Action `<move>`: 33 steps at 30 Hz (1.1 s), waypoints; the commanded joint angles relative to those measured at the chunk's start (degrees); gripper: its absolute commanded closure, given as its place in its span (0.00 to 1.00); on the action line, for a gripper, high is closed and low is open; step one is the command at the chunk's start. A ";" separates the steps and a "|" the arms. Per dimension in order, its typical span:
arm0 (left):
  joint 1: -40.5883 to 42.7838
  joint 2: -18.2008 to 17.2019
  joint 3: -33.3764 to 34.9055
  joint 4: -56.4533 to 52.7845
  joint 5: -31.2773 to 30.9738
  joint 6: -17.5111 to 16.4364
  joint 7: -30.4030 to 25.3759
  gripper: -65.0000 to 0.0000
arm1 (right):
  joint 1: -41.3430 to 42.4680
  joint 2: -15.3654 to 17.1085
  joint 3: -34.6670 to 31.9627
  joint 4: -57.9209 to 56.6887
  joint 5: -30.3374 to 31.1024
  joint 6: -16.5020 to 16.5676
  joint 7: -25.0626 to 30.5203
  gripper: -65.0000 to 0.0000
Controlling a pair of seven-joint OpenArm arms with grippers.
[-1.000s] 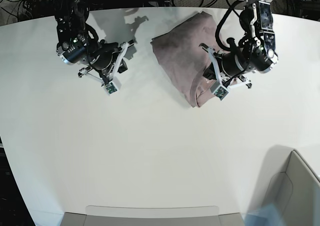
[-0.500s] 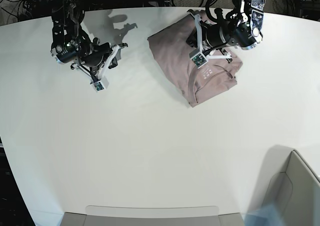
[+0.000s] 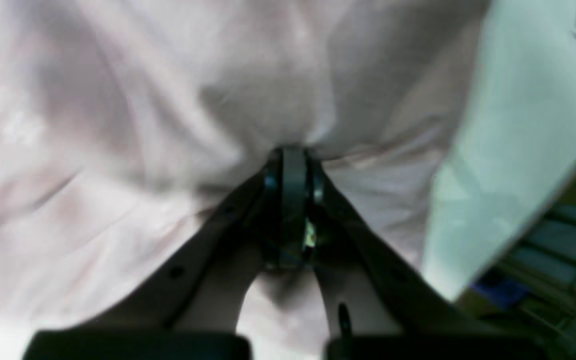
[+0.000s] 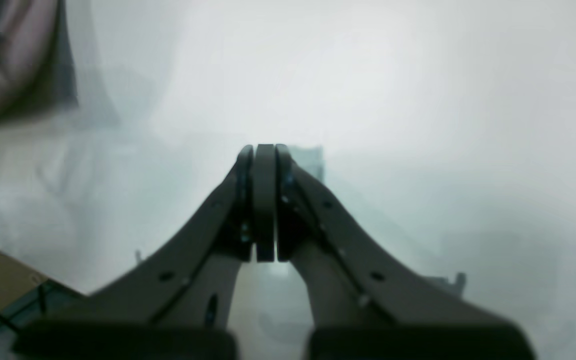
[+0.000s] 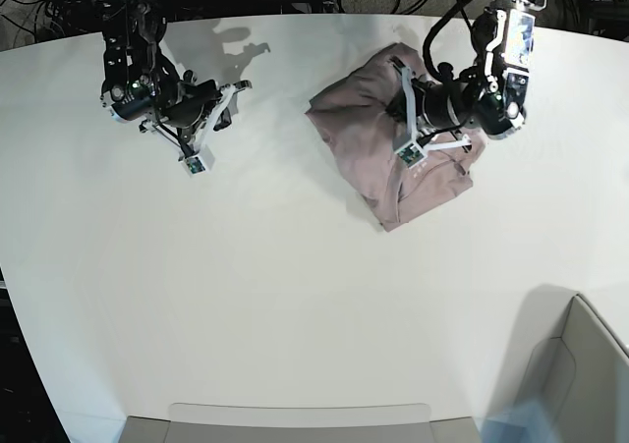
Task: Fold the T-shirt properly
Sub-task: 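Drag the folded shirt with the left gripper away from the right gripper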
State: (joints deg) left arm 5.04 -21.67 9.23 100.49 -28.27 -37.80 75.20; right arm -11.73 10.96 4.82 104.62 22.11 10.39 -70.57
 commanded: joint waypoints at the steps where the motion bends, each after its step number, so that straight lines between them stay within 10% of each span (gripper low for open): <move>1: -1.48 -2.20 -0.58 0.74 0.71 0.92 0.36 1.00 | 0.52 0.34 0.15 1.01 0.18 0.29 0.54 1.00; 11: -6.31 -8.26 -0.93 1.18 0.62 4.79 0.89 1.00 | -0.27 0.34 0.15 1.01 0.18 0.29 0.54 1.00; 19: -1.65 2.29 -14.29 15.78 -0.34 4.00 0.89 1.00 | -0.27 0.34 0.24 1.01 0.18 0.29 0.54 1.00; 23: 0.98 4.92 -14.20 16.13 -7.64 -2.20 0.98 1.00 | -0.19 0.25 0.15 1.01 0.09 0.29 0.54 1.00; 33: 6.96 5.10 0.22 15.60 -15.20 -2.20 0.89 1.00 | 0.43 0.51 0.24 -1.72 0.09 0.38 0.63 1.00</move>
State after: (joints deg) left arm 12.34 -16.03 9.58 115.37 -43.27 -39.94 76.77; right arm -12.05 11.18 4.86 101.93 21.43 10.41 -70.54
